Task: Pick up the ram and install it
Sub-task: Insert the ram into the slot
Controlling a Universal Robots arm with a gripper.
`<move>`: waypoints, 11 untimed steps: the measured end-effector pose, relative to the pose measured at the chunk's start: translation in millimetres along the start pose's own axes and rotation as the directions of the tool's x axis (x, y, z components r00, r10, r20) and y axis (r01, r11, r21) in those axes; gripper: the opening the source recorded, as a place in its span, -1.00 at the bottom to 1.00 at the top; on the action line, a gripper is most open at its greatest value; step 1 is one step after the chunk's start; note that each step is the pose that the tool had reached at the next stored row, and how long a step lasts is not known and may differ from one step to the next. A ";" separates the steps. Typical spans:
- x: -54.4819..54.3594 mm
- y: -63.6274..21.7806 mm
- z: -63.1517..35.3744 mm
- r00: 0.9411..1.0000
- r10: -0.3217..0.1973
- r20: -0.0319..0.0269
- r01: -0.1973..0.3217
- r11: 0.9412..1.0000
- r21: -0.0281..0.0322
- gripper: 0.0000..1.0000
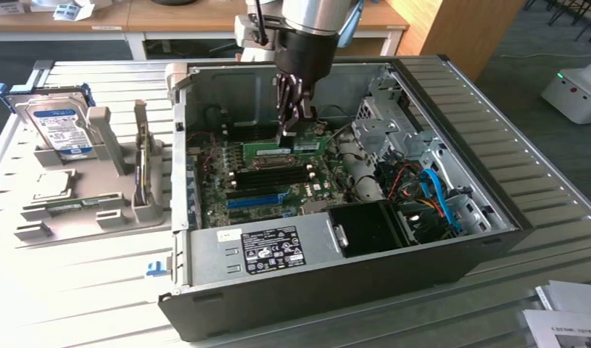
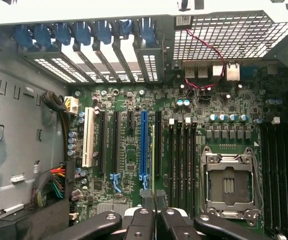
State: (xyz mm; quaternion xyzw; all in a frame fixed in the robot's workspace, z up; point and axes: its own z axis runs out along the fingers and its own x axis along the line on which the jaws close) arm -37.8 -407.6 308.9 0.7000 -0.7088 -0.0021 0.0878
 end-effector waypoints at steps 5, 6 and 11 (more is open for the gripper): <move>-0.5 -0.5 3.9 1.000 0.000 -0.001 0.000 1.000 0.001 -0.76; -0.6 -0.6 4.9 1.000 0.000 -0.001 0.000 1.000 0.001 -0.76; -1.2 -1.3 9.9 1.000 0.001 -0.003 -0.001 1.000 0.002 -0.76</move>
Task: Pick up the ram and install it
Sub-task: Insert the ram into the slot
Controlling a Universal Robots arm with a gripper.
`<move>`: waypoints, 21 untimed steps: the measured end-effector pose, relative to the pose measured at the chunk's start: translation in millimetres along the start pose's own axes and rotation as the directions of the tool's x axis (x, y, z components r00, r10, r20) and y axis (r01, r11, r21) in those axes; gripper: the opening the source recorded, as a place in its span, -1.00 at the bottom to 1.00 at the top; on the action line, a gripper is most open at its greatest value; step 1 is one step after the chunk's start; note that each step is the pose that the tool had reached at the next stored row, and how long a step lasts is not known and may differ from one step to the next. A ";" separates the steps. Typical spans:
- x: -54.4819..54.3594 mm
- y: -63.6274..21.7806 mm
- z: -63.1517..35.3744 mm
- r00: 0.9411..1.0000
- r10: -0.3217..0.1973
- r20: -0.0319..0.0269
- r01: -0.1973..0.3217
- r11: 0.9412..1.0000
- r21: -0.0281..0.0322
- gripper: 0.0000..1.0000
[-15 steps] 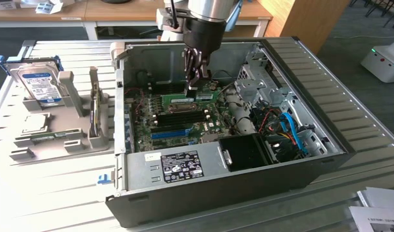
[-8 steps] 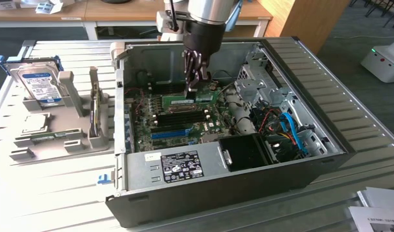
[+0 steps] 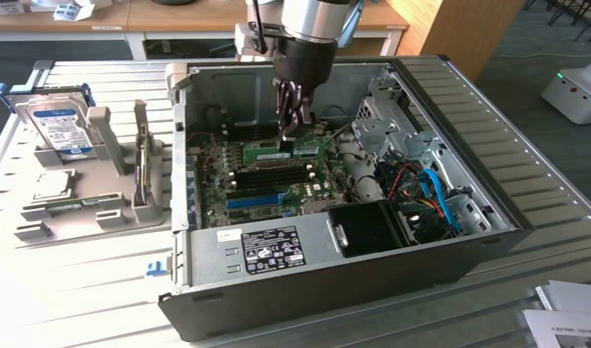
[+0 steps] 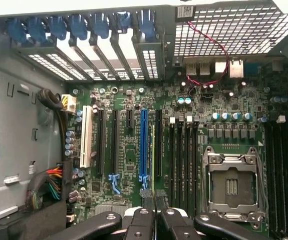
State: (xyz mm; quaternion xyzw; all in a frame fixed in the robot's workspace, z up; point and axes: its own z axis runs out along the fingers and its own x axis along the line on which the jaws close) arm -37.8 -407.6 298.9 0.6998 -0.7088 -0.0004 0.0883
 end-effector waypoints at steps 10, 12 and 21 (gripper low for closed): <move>-1.1 -1.0 8.5 1.000 0.000 0.000 0.000 1.000 0.003 -0.76; -1.3 -1.3 10.1 1.000 0.001 0.000 -0.001 1.000 0.004 -0.76; -2.0 -2.0 15.9 1.000 0.001 0.000 -0.001 1.000 0.008 -0.76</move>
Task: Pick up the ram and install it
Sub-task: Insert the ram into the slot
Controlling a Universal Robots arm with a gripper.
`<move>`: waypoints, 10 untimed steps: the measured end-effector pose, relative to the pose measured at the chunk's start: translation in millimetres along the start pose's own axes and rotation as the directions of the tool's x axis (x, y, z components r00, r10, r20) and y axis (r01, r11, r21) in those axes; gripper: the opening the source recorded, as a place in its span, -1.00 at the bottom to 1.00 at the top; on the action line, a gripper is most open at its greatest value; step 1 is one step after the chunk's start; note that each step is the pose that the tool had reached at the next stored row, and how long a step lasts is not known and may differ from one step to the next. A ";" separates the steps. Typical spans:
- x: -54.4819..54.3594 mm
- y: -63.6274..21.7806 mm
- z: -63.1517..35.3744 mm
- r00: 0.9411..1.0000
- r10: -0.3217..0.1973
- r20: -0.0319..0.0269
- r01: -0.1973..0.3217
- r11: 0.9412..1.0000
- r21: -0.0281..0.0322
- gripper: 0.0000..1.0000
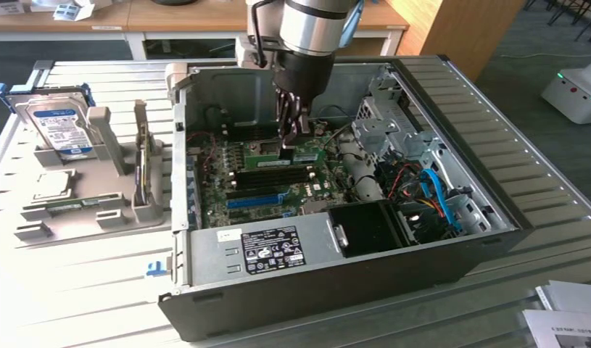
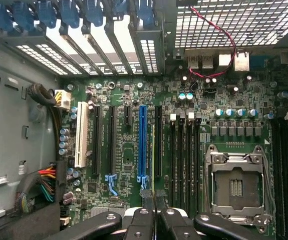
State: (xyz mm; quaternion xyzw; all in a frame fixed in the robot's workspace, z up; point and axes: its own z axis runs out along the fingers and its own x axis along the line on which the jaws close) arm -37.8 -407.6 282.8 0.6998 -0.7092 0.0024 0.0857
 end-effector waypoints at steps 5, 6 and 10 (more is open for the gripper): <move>-0.5 -0.5 4.2 1.000 0.000 0.000 0.000 1.000 0.002 -0.76; -0.6 -0.6 5.2 1.000 0.000 0.000 0.000 1.000 0.003 -0.76; -1.2 -1.1 9.9 1.000 0.000 0.000 0.000 1.000 0.004 -0.76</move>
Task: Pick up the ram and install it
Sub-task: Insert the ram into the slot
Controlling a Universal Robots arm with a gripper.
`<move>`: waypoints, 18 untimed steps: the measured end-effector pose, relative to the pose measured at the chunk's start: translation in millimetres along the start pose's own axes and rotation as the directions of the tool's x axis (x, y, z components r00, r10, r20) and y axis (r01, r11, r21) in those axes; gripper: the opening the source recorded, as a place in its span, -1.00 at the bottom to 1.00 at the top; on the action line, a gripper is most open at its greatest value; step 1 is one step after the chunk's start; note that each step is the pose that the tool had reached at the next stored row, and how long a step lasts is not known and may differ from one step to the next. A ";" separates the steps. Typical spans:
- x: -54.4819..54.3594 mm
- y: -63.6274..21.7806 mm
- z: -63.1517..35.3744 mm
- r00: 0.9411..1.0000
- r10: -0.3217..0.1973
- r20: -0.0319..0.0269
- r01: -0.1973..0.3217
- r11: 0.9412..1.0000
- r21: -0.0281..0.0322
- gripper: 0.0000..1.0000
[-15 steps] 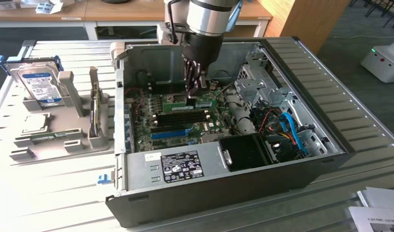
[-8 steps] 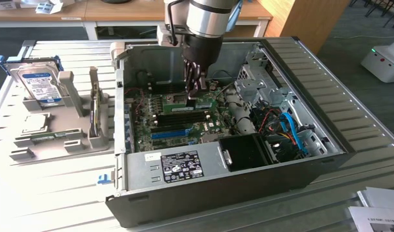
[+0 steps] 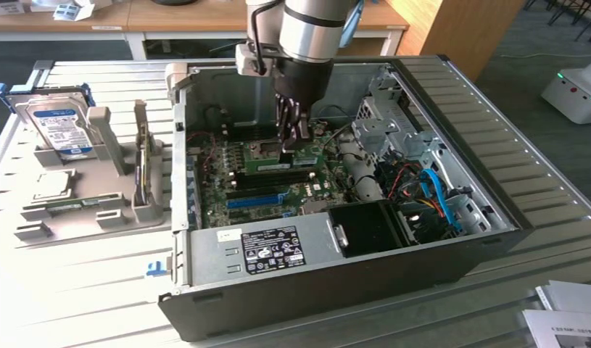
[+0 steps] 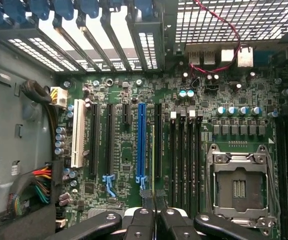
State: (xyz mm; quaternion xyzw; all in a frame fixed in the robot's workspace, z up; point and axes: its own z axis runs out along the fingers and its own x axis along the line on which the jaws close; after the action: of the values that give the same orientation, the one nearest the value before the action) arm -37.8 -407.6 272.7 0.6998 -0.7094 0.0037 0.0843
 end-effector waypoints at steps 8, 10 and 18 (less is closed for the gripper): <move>-0.7 -0.6 5.8 1.000 0.000 0.000 0.000 1.000 0.001 -0.76; -0.7 -0.6 5.8 1.000 0.000 0.000 0.000 1.000 0.001 -0.76; -0.8 -0.7 6.2 1.000 -0.002 0.029 0.002 1.000 0.005 -0.76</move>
State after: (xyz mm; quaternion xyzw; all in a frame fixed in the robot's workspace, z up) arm -37.8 -407.6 266.4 0.7005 -0.7099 -0.0049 0.0724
